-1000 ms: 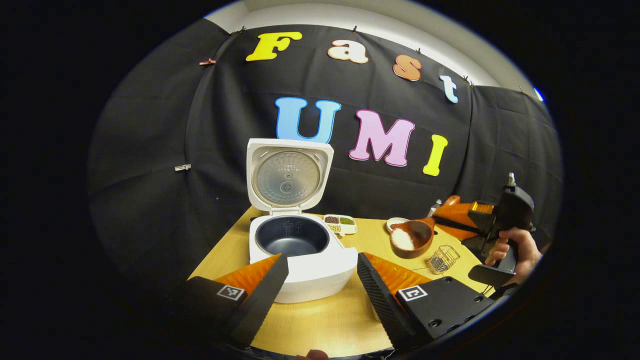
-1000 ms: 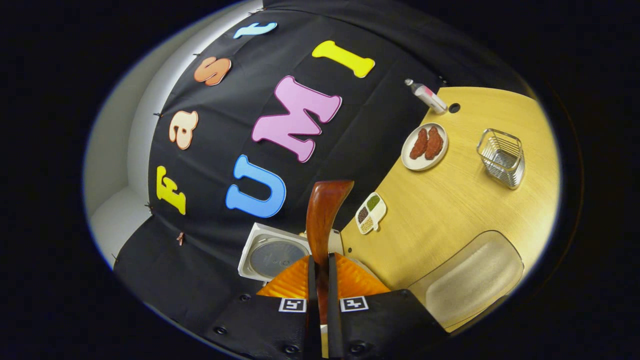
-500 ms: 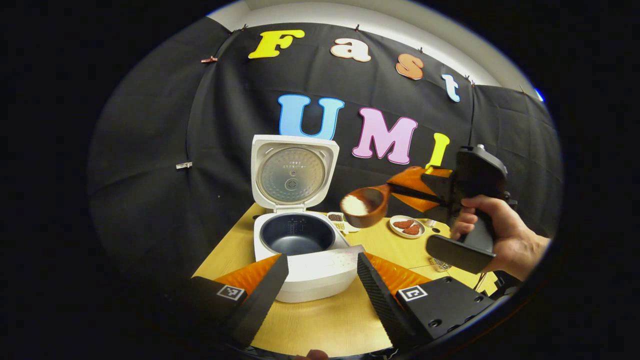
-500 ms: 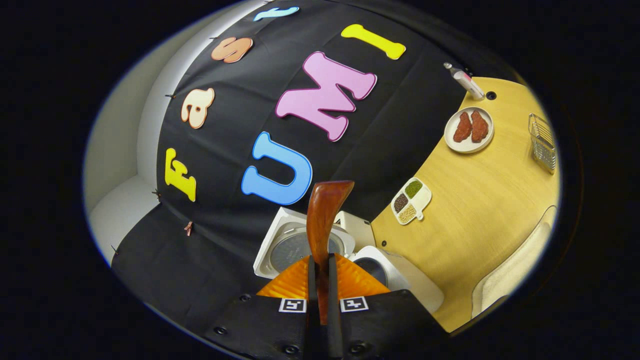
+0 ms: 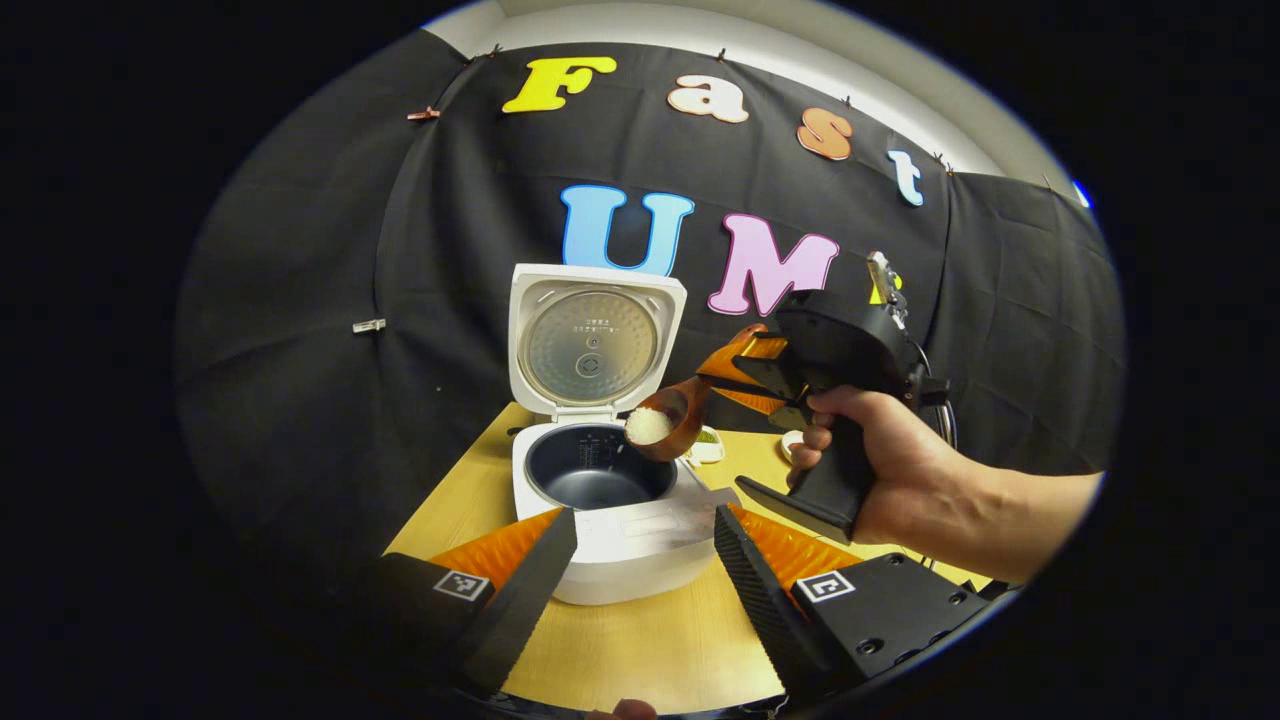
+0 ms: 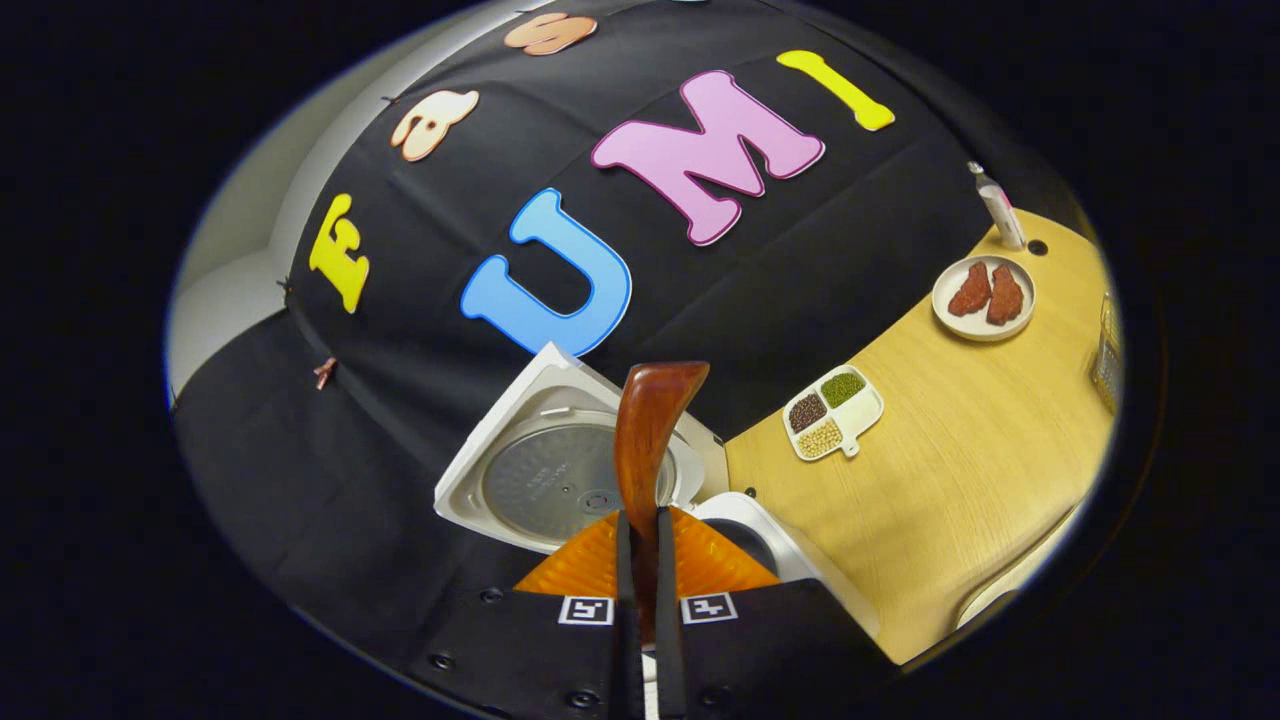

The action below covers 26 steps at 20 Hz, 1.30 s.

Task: Close the left gripper, press the button to open the rice cooker; take a wooden spoon from the chopstick holder with the right hand, scoop a spoonful of rice and pour it into the rice cooker, then put the wooden spoon back into the chopstick holder.

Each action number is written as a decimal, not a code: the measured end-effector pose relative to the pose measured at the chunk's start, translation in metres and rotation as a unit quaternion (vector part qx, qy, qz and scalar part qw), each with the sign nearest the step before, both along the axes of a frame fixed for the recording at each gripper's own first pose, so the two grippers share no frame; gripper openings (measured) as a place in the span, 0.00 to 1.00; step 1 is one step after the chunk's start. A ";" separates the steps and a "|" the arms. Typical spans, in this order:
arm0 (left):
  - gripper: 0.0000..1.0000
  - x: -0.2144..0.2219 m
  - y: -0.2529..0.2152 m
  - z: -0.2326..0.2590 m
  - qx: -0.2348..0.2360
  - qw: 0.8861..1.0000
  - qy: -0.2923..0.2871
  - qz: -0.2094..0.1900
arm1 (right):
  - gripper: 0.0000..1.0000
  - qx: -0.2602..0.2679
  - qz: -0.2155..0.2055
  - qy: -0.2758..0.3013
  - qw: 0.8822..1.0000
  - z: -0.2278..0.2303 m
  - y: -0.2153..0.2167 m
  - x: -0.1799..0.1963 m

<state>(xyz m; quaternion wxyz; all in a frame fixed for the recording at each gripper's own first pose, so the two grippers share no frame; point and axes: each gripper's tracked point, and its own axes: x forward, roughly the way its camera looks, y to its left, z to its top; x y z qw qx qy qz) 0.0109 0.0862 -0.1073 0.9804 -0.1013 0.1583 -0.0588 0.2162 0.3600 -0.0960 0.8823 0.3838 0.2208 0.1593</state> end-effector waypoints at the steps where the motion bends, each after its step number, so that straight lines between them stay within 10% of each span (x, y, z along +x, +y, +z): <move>1: 0.95 0.001 0.001 -0.002 -0.002 1.000 0.002 0.002 | 0.10 -0.016 0.006 -0.004 1.000 -0.003 0.005 0.003; 26: 0.95 0.011 0.025 -0.018 -0.013 1.000 0.013 0.013 | 0.10 -0.230 0.077 -0.077 0.967 -0.034 0.048 0.025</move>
